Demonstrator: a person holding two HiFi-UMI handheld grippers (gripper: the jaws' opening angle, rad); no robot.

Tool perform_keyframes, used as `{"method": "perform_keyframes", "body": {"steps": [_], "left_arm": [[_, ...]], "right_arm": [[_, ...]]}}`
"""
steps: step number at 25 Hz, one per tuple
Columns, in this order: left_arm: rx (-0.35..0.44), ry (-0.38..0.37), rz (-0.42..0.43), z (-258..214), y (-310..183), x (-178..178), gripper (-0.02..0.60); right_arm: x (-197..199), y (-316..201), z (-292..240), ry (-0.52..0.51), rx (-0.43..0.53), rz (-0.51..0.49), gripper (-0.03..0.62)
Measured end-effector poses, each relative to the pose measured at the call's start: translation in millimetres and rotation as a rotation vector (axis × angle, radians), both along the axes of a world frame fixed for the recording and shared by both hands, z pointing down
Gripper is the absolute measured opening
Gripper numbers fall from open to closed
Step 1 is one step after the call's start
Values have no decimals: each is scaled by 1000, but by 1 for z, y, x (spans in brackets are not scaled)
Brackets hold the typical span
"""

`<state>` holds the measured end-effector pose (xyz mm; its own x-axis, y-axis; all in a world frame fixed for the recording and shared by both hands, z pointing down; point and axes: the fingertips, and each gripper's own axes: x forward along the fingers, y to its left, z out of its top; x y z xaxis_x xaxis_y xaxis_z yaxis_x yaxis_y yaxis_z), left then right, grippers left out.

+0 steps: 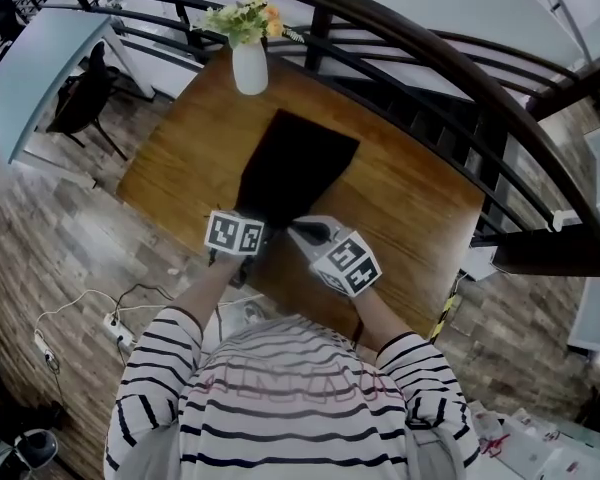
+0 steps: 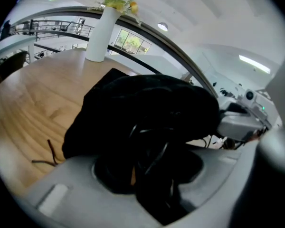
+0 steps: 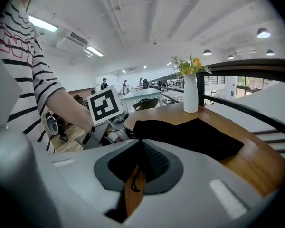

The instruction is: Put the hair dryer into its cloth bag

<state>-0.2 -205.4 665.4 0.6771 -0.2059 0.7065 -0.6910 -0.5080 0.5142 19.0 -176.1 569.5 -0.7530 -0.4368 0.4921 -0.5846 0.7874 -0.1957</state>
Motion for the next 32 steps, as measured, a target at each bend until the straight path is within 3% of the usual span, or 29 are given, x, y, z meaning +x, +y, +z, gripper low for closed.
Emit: {"method": "perform_keyframes", "body": {"steps": [18,32], "left_arm": [[31,36,-108,4,-84,31,170],[95,-81,-62,25,-129,53,173]], "right_arm": [[9,-18,7,-51,-26,21,12],[18,-47,25,-71,-60,49,12]]}}
